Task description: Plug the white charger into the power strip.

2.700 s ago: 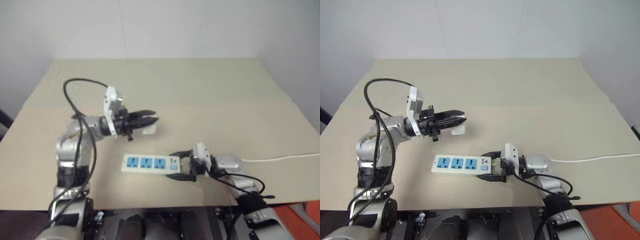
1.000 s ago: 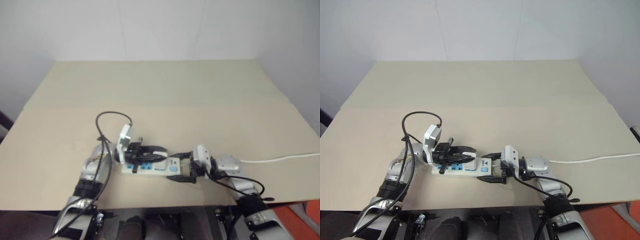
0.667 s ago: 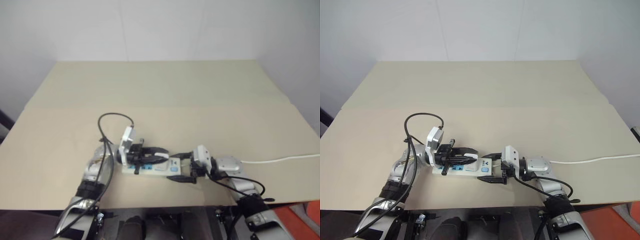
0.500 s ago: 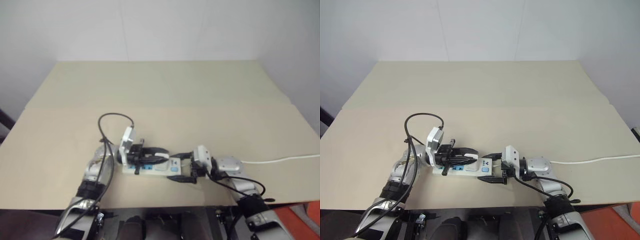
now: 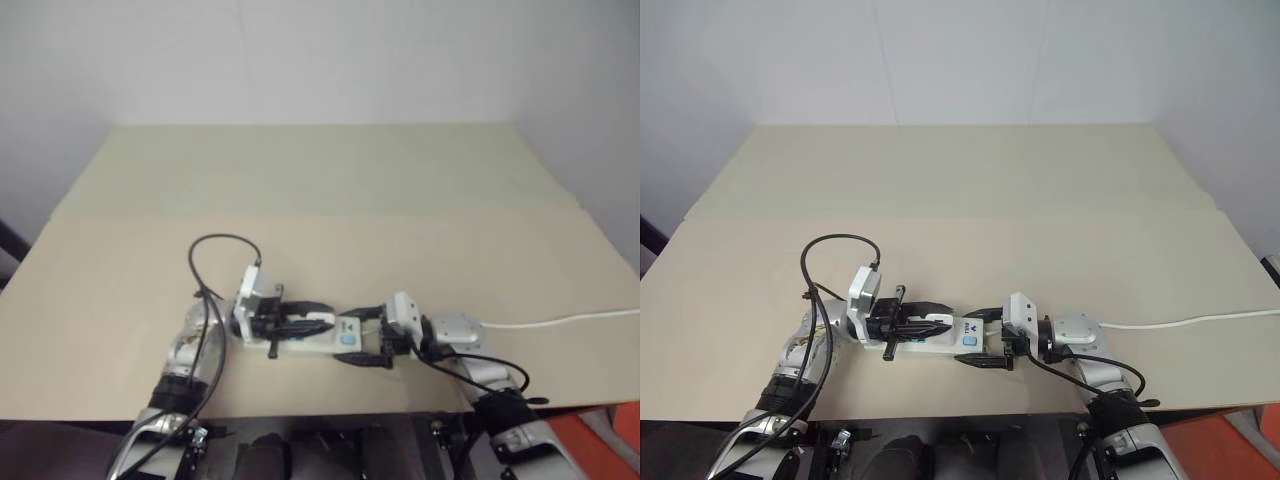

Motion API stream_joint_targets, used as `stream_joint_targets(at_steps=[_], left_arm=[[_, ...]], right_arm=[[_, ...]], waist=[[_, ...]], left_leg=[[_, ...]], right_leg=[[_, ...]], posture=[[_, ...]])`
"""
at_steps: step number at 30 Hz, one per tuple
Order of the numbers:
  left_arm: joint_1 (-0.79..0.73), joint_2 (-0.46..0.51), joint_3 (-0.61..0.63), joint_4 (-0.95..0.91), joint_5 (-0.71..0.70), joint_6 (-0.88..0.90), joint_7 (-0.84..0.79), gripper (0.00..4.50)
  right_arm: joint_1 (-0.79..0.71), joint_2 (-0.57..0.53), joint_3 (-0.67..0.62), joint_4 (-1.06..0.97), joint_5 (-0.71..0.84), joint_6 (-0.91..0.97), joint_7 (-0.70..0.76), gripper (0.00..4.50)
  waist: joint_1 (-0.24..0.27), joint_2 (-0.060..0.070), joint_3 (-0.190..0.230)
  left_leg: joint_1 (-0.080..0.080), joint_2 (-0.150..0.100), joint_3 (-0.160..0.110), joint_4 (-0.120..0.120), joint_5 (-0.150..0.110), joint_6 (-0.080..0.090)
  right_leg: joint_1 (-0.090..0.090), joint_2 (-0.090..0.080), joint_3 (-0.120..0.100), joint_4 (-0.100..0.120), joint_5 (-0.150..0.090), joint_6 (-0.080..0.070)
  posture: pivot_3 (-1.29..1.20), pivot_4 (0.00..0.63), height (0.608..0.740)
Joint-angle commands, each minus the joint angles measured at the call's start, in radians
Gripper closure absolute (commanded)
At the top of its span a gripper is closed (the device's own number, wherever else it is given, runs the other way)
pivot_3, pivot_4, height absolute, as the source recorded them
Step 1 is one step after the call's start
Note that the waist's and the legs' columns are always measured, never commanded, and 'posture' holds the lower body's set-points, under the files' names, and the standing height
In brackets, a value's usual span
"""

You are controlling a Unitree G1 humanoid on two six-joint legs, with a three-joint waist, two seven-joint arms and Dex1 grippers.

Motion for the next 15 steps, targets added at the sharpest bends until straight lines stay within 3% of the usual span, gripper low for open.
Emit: stream_joint_targets(at_steps=[1, 15], left_arm=[[0.029, 0.014, -0.027, 0.034, 0.052, -0.030, 0.002, 3.49], [0.056, 0.016, -0.043, 0.071, 0.053, -0.086, 0.019, 3.49]], right_arm=[[0.025, -0.014, 0.022, 0.021, -0.028, 0.000, 0.013, 1.06], [0.036, -0.015, 0.018, 0.017, -0.024, -0.013, 0.014, 1.06]], waist=[[-0.001, 0.000, 0.000], [0.003, 0.003, -0.003]], left_leg=[[0.001, 0.000, 0.000, 0.000, 0.000, 0.000], [0.002, 0.000, 0.000, 0.000, -0.001, 0.002]], right_leg=[[0.001, 0.000, 0.000, -0.001, 0.000, 0.000], [0.004, 0.000, -0.001, -0.003, 0.000, 0.000]], posture=[[0.00, 0.150, 0.740], [0.00, 0.150, 0.740]])
